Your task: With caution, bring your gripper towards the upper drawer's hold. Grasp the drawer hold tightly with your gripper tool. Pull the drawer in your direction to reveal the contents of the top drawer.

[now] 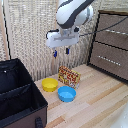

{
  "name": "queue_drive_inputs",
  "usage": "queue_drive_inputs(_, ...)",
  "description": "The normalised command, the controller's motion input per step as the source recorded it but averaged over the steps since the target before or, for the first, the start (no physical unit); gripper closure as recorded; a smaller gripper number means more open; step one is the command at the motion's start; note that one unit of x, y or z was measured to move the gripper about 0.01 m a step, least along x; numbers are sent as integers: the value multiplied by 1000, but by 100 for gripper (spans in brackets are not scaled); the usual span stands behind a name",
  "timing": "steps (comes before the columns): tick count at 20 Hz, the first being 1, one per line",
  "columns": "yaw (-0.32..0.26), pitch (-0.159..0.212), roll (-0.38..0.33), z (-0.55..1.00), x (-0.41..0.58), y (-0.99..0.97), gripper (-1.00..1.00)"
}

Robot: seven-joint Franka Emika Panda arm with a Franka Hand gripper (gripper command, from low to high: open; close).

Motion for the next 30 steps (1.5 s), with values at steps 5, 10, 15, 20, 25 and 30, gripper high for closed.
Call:
queue_drive_inputs(5,85,6,-370,130,171,59,-100)
queue_drive_inputs(10,71,8,-353,214,184,49,-100)
queue_drive_inputs(15,88,2,-333,271,138,54,-100)
queue_drive_inputs(20,69,18,-267,484,205,153,-100)
queue_drive_inputs(25,53,47,-296,357,162,91,-100)
queue_drive_inputs(30,71,40,-372,57,53,0,-100)
